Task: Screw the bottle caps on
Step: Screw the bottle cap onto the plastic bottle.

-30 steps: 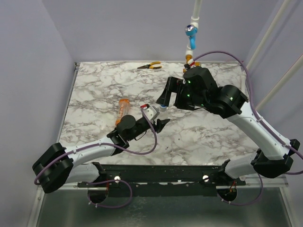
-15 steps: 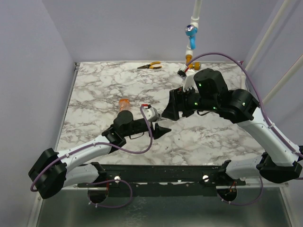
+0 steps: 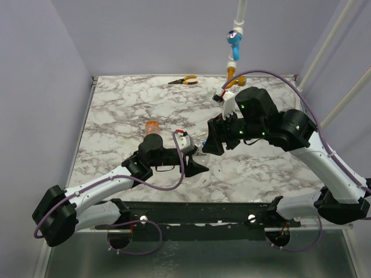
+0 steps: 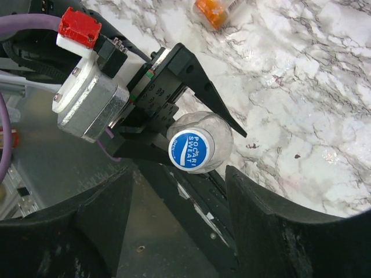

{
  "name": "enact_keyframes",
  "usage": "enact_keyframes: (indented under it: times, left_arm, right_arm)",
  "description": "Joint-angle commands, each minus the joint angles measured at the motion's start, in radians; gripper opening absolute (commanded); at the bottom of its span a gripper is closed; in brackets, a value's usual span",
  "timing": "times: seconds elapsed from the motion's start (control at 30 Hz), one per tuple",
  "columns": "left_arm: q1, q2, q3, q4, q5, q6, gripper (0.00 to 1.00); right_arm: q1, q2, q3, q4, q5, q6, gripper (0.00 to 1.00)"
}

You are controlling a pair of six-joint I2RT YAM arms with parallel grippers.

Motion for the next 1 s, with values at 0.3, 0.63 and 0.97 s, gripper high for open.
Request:
enact_keyframes:
  times: [0.3,0.63,0.97]
  left_arm:
    - [0.004,-0.006,0.017,-0.016,0.085,-0.011,0.39]
    - [0.005,-0.002,0.016,-0.016,0.081,-0.008,0.39]
    - [0.004,0.001,0.018,-0.016,0.073,-0.013,0.39]
  right_arm:
    - [0.006,0.042,-0.013,-0.032,-0.057,-0.065,0.60]
    - [0.014,0.057,-0.024,-0.032,-0.071,-0.063,0.52]
    - [0.016,0.035,-0.069,0.004,-0.034,-0.031,0.37]
